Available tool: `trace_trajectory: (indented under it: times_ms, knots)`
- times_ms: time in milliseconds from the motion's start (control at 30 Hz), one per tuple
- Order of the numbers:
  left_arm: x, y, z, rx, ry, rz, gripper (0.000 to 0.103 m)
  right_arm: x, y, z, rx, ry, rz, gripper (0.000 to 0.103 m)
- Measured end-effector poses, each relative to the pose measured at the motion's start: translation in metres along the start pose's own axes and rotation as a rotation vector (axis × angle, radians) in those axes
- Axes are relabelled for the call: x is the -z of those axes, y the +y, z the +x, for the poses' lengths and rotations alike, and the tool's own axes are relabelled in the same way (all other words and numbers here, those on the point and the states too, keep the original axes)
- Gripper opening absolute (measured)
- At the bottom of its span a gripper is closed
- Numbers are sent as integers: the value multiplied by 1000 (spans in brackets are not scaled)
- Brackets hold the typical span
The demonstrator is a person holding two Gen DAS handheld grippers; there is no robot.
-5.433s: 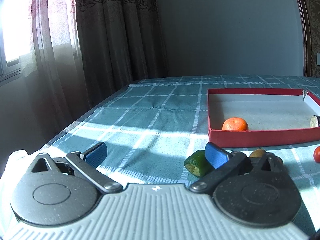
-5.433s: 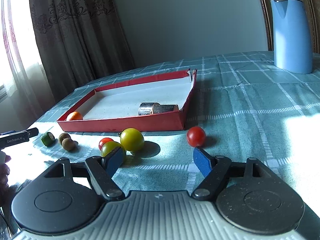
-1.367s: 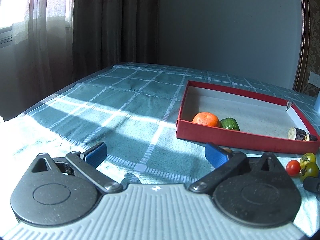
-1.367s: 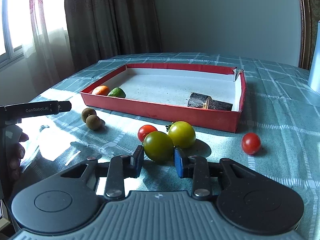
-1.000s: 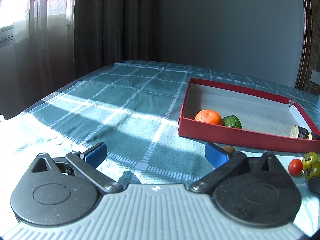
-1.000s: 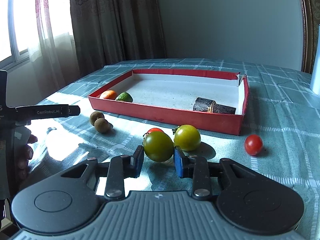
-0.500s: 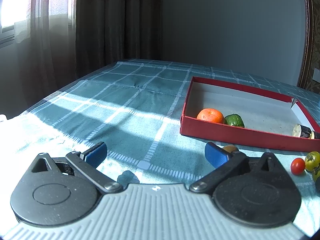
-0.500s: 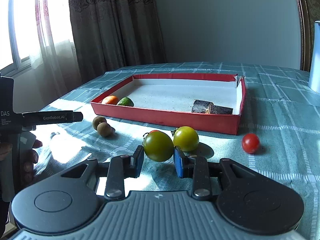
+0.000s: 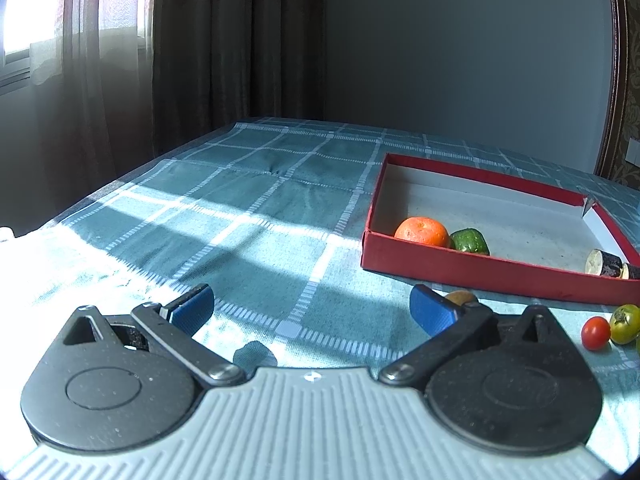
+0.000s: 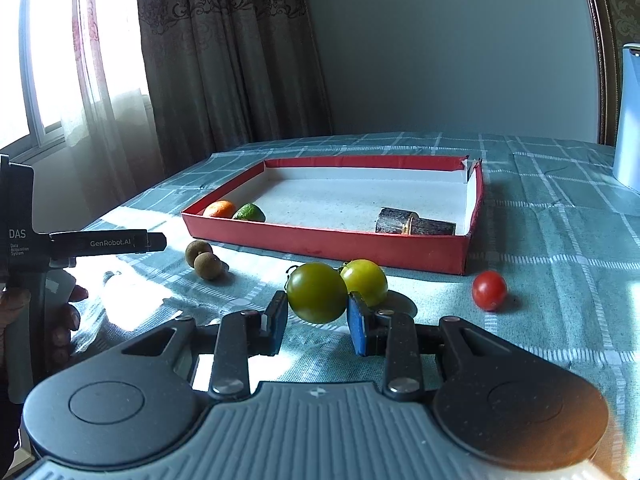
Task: Organize fruits
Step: 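Close the right gripper on the yellow-green tomato and lift it, then carry the yellow-green tomato into the red box and open the right gripper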
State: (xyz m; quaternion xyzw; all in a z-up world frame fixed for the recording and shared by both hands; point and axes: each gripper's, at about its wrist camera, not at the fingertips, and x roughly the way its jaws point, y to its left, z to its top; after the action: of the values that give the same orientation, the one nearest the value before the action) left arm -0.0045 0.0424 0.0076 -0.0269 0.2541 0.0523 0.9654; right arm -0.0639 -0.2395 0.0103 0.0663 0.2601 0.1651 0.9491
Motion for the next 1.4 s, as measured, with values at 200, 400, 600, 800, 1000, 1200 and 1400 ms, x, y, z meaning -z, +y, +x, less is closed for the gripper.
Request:
trace_trajectory:
  times_ms: [200,400,600,800,1000,1200,1400]
  knots:
    - [0,-1,0,1,-2,0,103,-5,-5,-3,5,-7,-16,31]
    - [0,-1,0,2,-2,0,103,-27,-11,-7,33,-58,-43,31]
    - [0,-1,1,0,-1,1,103,-68,-35,11,123,-88,-53,31]
    - [0,-1,1,0,-2,-1,103,-82,-60,53,196,-16,-38,31]
    - [0,-1,1,2,-2,1,103,-72,-68,83,279,50,-79,31]
    - [0,0,0,2,-2,1,103,-66,-55,91,352,51,-196,31]
    - [0,0,0,2,-3,-6,103,-62,-45,94,385,49,-263,35]
